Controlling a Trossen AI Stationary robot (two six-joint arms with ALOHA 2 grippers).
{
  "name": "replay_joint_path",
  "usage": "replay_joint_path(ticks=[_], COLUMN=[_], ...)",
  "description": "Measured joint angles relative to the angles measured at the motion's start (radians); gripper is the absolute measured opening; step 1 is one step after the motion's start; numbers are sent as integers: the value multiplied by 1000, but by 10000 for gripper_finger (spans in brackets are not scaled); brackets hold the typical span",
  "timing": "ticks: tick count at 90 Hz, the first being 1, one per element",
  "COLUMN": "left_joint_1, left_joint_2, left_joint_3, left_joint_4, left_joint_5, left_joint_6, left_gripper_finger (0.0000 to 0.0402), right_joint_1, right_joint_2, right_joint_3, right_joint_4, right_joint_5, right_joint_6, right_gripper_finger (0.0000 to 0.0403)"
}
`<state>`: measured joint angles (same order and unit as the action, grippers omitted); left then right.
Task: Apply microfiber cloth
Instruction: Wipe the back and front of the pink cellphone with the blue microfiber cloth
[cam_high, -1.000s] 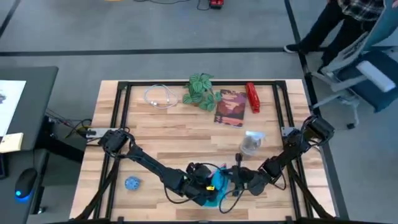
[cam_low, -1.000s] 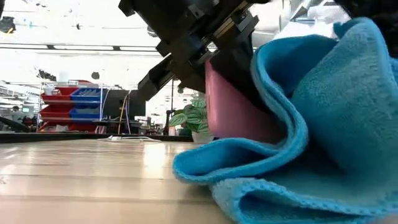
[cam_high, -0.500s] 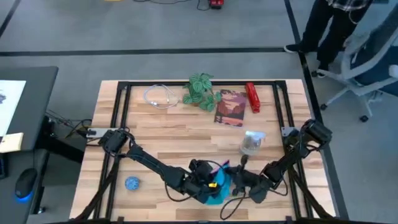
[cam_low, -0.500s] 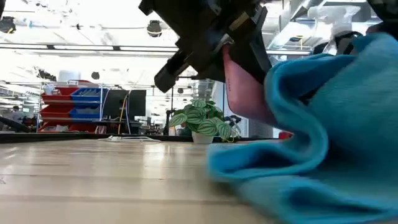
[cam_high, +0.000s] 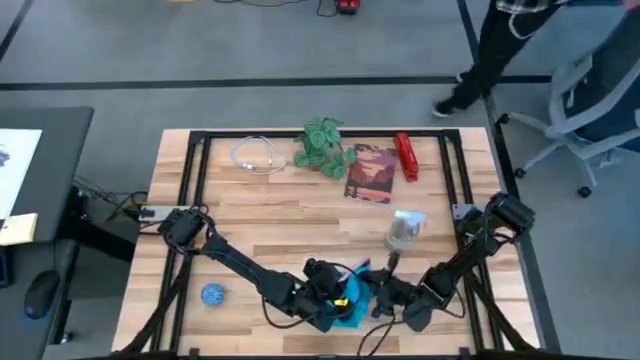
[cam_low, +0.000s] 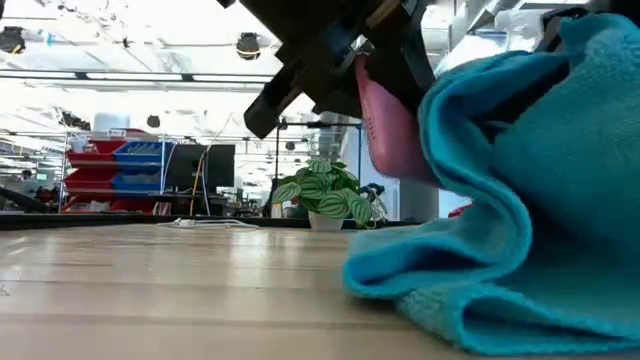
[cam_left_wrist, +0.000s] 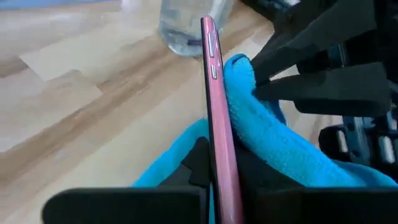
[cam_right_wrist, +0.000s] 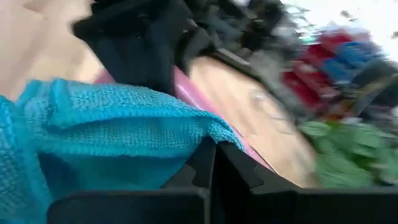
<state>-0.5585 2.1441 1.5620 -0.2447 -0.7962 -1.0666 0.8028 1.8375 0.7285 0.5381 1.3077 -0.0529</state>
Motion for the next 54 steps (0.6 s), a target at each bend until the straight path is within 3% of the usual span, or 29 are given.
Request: replay_joint_path(ticks=[14, 29, 42, 54], left_joint_1=[-22, -23, -24, -15], left_joint_2=[0, 0, 0, 0], left_joint_3=[0, 2, 2, 2], left_joint_4=[3, 7, -14, -120], left_joint_5=[-1, -19, -52, -94], left_joint_6=[-4, 0, 1, -60], left_gripper_finger=[5, 5, 5, 5], right_joint_1=[30, 22, 16, 25], right_joint_2=[0, 0, 0, 0], right_joint_3=[-2, -4, -4, -2], right_joint_4=[-119, -92, -29, 25], right_joint_5=[136, 98, 70, 78], right_joint_6=[89, 105, 26, -37], right_gripper_finger=[0, 0, 0, 0])
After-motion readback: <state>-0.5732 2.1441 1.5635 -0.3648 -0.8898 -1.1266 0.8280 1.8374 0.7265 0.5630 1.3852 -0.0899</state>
